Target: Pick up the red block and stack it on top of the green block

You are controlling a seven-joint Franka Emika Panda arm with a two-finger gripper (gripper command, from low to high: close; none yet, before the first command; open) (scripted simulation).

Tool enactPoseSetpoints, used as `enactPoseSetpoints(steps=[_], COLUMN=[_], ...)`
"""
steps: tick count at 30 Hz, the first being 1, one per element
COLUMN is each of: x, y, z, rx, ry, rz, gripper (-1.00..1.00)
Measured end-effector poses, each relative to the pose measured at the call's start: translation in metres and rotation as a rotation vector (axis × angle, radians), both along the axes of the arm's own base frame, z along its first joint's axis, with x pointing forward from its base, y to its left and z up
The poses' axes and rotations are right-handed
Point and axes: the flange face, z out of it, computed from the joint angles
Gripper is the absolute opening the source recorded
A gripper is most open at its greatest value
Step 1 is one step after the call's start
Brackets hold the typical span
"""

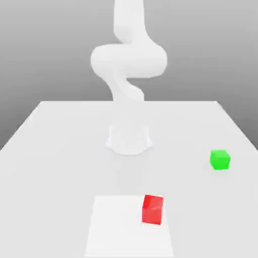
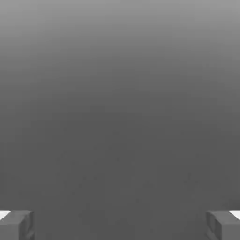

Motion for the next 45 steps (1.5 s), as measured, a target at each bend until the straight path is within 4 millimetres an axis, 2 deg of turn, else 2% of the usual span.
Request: enactPoseSetpoints(steps=[4,6,9,14,19,25,26,33,39,45], x=[0.045,0.057,0.065,0.052,0.012,0.004,0.003,0.003,0.003,-0.026], y=[0.014,0.021,0.031,0.045,0.055,0.055,0.055,0.055,0.056,0.130], z=[-0.099,-0.147,-0.218,-0.334,-0.436,-0.503,-0.512,-0.514,-0.461,-0.443], rx=[0.034,0.046,0.058,0.066,0.057,0.055,0.055,0.055,0.054,-0.086], ry=[0.155,0.228,0.336,0.514,0.686,0.715,0.716,0.715,0.715,0.713], rz=[-0.026,-0.040,-0.064,-0.109,-0.158,-0.169,-0.169,-0.169,-0.169,0.222], gripper=[0.00,0.00,0.00,0.00,0.00,0.00,-1.00,-1.00,-1.00,-1.00])
